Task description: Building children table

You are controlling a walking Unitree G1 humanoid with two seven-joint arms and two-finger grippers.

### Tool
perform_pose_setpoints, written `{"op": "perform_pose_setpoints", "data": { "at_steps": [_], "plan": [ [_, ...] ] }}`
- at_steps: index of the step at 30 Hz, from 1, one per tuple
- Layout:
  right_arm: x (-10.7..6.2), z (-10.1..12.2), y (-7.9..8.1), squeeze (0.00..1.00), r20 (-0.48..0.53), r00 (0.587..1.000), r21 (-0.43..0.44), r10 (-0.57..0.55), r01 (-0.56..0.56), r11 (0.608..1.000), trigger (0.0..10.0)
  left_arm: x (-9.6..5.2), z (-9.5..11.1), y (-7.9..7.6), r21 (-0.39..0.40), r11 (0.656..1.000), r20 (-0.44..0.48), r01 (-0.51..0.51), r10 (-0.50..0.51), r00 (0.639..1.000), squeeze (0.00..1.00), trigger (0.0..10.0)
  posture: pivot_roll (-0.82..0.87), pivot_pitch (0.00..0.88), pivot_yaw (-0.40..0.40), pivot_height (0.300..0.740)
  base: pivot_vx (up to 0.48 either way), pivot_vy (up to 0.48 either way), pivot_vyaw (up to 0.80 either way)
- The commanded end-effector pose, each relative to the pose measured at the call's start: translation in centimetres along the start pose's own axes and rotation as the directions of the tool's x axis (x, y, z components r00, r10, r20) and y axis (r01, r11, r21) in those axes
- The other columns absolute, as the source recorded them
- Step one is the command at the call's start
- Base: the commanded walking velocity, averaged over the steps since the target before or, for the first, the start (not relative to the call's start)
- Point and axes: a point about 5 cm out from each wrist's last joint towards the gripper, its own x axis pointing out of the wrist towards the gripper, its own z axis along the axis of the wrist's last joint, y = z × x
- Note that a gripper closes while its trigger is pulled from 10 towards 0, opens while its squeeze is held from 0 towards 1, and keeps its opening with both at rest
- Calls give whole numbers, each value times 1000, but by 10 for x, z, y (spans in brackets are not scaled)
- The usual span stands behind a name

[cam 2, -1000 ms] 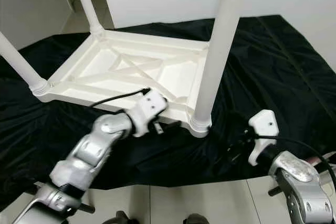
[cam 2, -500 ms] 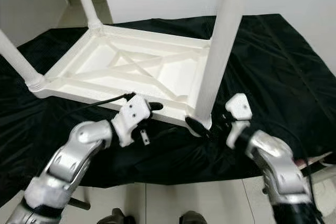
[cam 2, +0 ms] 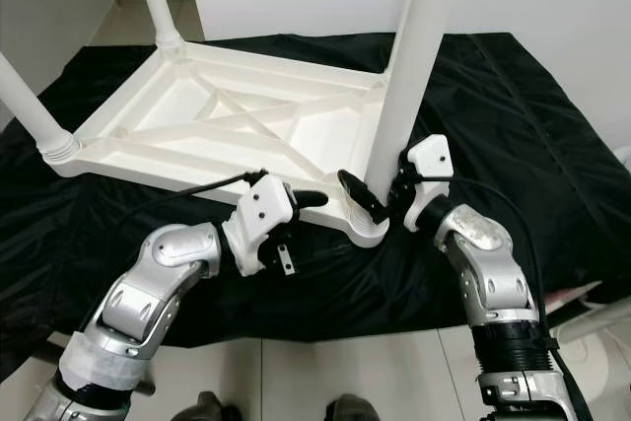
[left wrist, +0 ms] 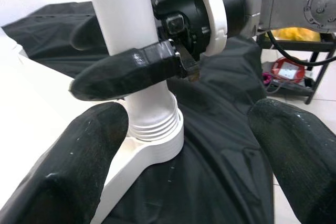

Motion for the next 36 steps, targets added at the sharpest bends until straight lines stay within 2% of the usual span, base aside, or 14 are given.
{"op": "perform_pose_setpoints", "data": {
  "at_steps": [1,10,12,13,15,16,20,21,23,24,25,29,35,36],
  "plan": [
    [2,-1,-4,0,3,1000,-6,-29,29,1000,10000,-2,-5,11,-17,986,-21,-166,166,986,0,10000,-107,20,9,740,0,0,0],
    [-2,-10,-30,0,-13,978,-19,-210,210,978,10000,11,-2,17,-83,968,4,-237,238,971,0,10000,-133,44,10,740,0,0,0],
    [-2,-10,-30,0,-13,978,-19,-210,210,978,10000,11,-2,17,-83,968,4,-237,238,971,0,10000,-133,44,10,740,0,0,0],
    [-3,-11,-36,0,-9,967,-19,-253,253,967,10000,12,-3,18,-95,964,0,-248,249,969,0,10000,-136,49,11,740,0,0,0],
    [-3,-11,-36,0,-9,967,-19,-253,253,967,10000,12,-3,18,-95,964,0,-248,249,969,0,10000,-136,49,11,740,0,0,0],
    [-4,-14,-41,0,-9,953,-20,-304,304,952,10000,13,-5,20,-86,961,-12,-262,262,965,0,10000,-139,53,17,740,0,0,0],
    [-3,-15,-39,0,0,947,-8,-322,322,947,10000,14,-7,22,-97,955,-27,-279,278,960,0,10000,-142,49,18,740,0,0,0],
    [-4,-20,-30,0,1,944,8,-330,330,944,10000,13,-10,24,-96,947,-44,-308,305,951,0,10000,-129,32,23,740,0,0,0],
    [-4,-20,-30,0,1,944,8,-330,330,944,10000,13,-10,24,-96,947,-44,-308,305,951,0,10000,-129,32,23,740,0,0,0],
    [-4,-23,-24,0,3,943,19,-332,332,943,10000,12,-11,25,-96,940,-55,-328,324,945,0,10000,-129,32,23,740,0,0,0],
    [-6,-27,-17,0,-2,947,20,-320,320,947,10000,10,-15,22,-95,937,-70,-336,330,941,0,10000,-132,15,35,740,0,0,0],
    [-10,-34,-12,0,-11,953,10,-304,304,953,10000,7,-22,16,-107,940,-98,-323,313,945,0,10000,-137,4,45,740,0,0,0],
    [-14,-41,-10,0,-21,963,-37,-269,268,963,10000,3,-28,16,-41,949,-128,-313,306,943,0,10000,-132,0,56,740,0,0,0],
    [-15,-41,-12,0,-21,961,-42,-276,275,961,8118,2,-28,17,-32,948,-123,-318,312,942,0,10000,-129,0,58,740,0,0,0]
  ]
}}
